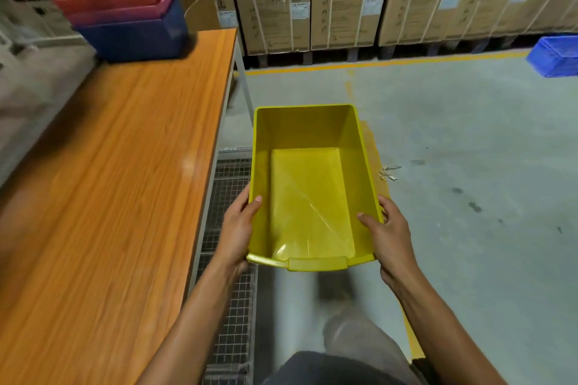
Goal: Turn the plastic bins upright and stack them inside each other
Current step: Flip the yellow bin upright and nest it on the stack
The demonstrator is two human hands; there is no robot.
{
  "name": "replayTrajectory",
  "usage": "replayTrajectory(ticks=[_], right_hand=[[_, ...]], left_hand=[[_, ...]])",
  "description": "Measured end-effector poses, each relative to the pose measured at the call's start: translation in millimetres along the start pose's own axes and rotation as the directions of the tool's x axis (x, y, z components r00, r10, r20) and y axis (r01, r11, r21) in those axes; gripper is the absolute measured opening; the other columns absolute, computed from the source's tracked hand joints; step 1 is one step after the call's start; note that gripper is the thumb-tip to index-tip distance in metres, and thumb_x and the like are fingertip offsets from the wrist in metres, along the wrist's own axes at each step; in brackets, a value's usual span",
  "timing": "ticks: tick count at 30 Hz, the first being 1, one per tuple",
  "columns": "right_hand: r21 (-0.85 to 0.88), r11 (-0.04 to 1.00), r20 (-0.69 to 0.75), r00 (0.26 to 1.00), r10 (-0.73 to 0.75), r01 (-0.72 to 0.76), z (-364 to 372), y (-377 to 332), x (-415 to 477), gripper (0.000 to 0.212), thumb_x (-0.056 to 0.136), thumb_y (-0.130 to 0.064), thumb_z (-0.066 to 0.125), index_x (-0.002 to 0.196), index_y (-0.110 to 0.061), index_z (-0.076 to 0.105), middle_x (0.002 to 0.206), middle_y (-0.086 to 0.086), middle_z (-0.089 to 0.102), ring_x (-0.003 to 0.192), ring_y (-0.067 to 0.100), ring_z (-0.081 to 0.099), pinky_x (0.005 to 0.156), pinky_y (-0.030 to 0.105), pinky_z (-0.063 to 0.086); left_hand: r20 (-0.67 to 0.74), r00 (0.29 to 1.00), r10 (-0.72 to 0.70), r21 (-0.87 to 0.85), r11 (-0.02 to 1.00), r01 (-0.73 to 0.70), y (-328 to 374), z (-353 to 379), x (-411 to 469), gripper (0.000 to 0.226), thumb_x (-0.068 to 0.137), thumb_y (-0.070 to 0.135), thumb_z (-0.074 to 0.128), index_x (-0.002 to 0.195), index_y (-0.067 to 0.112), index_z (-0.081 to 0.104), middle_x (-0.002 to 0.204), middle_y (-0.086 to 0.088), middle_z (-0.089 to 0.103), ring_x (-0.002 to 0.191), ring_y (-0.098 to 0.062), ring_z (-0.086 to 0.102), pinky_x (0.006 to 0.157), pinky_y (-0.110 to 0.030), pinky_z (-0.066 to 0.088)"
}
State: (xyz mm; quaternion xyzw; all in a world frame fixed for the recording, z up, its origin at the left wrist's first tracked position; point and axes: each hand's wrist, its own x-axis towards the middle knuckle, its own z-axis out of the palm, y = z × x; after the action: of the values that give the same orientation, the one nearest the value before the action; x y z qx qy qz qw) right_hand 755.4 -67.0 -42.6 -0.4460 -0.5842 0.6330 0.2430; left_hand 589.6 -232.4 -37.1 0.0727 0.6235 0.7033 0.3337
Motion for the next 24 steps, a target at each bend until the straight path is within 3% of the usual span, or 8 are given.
replayTrajectory(ticks=[9,14,17,24], right_hand=[[0.081,0.997,0.012,1.000,-0.013,0.012,40.8,-49.5,200.6,0.038,0.092,0.003,0.059,0.122,-0.019,0.058,0.112,-0.001,0.066,0.093,-0.001,0.062,0.078,0.023,0.049],[0.054,0.998,0.052,0.999,-0.012,0.009,56.2,-93.6,310.2,0.038,0.092,0.001,0.060,0.126,-0.015,0.059,0.121,0.004,0.068,0.110,0.022,0.065,0.098,0.043,0.052],[0.017,1.000,0.075,0.997,-0.021,0.020,67.7,-116.4,372.7,0.041,0.091,-0.001,0.061,0.130,-0.013,0.059,0.124,0.006,0.068,0.113,0.025,0.065,0.100,0.050,0.052],[0.007,0.999,0.128,0.991,-0.044,0.043,116.1,-158.0,485.4,0.040,0.091,0.004,0.058,0.127,-0.015,0.060,0.115,0.002,0.069,0.102,0.017,0.068,0.089,0.038,0.054]], left_hand=[[-0.020,1.000,-0.003,-0.046,0.999,0.002,47.0,52.0,184.0,0.037,0.102,0.017,0.047,0.137,0.028,0.056,0.128,-0.002,0.068,0.115,-0.025,0.066,0.101,-0.054,0.050],[-0.057,0.998,0.005,-0.033,0.999,-0.007,83.2,85.2,284.2,0.036,0.102,0.020,0.048,0.136,0.024,0.057,0.128,-0.003,0.068,0.117,-0.027,0.065,0.104,-0.057,0.046],[-0.067,0.998,0.013,-0.052,0.999,-0.017,102.3,101.8,337.7,0.036,0.102,0.019,0.047,0.137,0.023,0.056,0.128,-0.003,0.068,0.117,-0.027,0.066,0.103,-0.057,0.047],[-0.139,0.990,0.018,-0.108,0.994,-0.033,133.5,112.0,444.6,0.037,0.102,0.017,0.047,0.137,0.024,0.057,0.126,-0.003,0.070,0.115,-0.026,0.067,0.102,-0.055,0.048]])
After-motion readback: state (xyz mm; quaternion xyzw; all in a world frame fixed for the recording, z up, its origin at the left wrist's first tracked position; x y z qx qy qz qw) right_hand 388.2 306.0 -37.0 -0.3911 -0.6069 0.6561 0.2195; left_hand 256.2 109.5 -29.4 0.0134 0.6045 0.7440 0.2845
